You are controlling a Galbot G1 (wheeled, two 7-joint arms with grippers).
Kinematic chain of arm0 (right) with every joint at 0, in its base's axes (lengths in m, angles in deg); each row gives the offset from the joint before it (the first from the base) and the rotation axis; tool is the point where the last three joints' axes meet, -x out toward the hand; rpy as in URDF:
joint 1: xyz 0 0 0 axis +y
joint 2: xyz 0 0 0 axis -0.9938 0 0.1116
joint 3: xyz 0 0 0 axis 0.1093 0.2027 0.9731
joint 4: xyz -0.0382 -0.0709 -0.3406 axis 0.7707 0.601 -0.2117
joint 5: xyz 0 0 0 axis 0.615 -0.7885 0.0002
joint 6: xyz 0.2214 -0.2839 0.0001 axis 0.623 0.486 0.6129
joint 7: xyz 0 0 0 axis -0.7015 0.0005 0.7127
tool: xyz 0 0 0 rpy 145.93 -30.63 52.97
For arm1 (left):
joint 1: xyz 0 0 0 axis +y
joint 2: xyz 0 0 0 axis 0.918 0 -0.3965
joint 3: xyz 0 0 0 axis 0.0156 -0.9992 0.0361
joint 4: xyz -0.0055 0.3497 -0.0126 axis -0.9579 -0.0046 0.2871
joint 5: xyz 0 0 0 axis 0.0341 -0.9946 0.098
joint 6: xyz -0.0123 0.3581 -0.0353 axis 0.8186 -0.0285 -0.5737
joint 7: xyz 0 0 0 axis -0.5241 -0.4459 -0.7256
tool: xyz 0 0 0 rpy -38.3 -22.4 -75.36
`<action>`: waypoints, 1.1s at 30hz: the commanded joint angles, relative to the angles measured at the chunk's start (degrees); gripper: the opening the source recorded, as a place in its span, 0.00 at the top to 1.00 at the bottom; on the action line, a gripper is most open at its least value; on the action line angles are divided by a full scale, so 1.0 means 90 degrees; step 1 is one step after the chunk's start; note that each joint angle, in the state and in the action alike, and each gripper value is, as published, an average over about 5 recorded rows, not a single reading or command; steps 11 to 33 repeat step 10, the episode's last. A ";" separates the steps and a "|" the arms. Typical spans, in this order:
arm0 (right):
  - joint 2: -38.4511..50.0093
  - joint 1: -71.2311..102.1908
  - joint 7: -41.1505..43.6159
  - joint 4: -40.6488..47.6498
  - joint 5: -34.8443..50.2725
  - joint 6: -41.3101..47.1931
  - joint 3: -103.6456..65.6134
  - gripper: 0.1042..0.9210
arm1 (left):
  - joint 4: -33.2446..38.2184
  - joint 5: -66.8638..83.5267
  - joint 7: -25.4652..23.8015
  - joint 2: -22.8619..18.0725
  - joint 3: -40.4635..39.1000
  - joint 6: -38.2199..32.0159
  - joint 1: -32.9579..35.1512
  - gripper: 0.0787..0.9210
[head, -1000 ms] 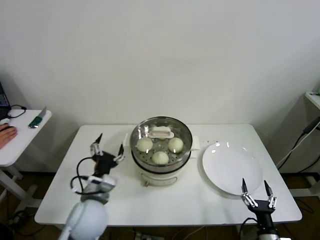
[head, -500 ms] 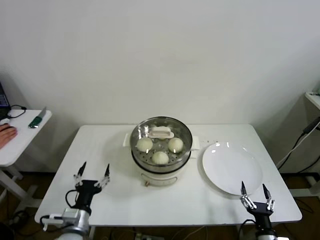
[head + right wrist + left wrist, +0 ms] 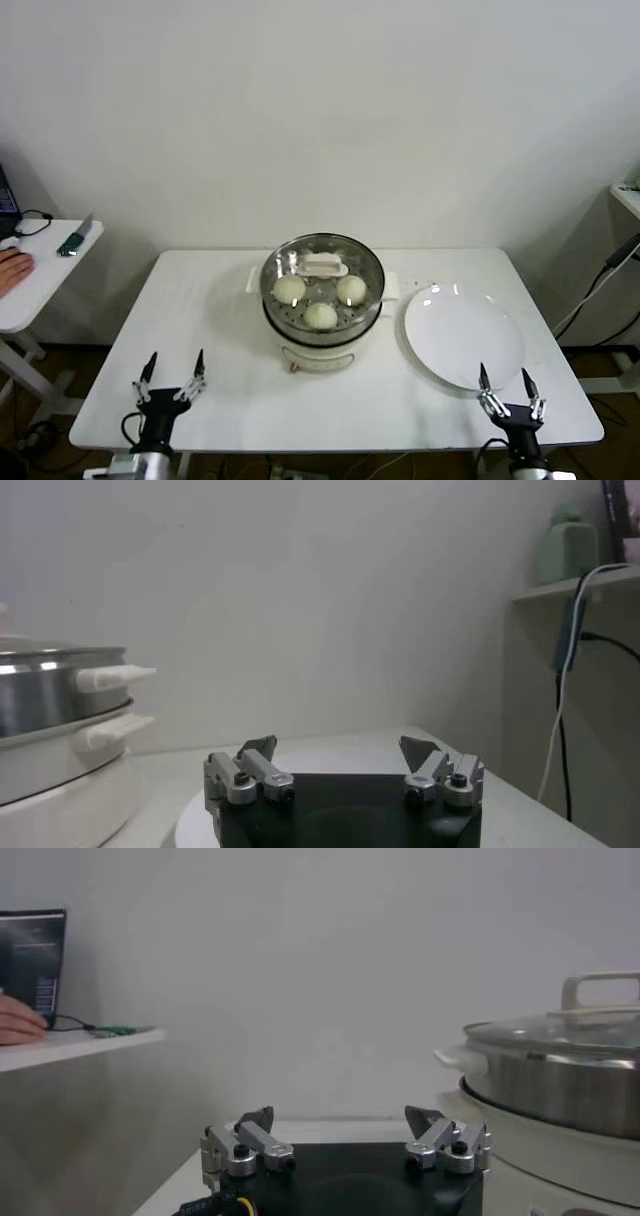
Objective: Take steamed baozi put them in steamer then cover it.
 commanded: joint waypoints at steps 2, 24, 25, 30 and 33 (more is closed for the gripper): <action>0.0000 -0.0028 0.0002 0.0013 0.0013 0.0048 0.0023 0.12 | -0.0130 0.0196 -0.0023 -0.0077 0.0105 -0.0333 0.0171 0.12; -0.0008 -0.0053 0.0013 0.0009 0.0002 0.0048 0.0029 0.12 | -0.0097 0.0150 -0.0025 -0.0068 0.0090 -0.0346 0.0213 0.12; -0.0008 -0.0053 0.0013 0.0009 0.0002 0.0048 0.0029 0.12 | -0.0097 0.0150 -0.0025 -0.0068 0.0090 -0.0346 0.0213 0.12; -0.0008 -0.0053 0.0013 0.0009 0.0002 0.0048 0.0029 0.12 | -0.0097 0.0150 -0.0025 -0.0068 0.0090 -0.0346 0.0213 0.12; -0.0008 -0.0053 0.0013 0.0009 0.0002 0.0048 0.0029 0.12 | -0.0097 0.0150 -0.0025 -0.0068 0.0090 -0.0346 0.0213 0.12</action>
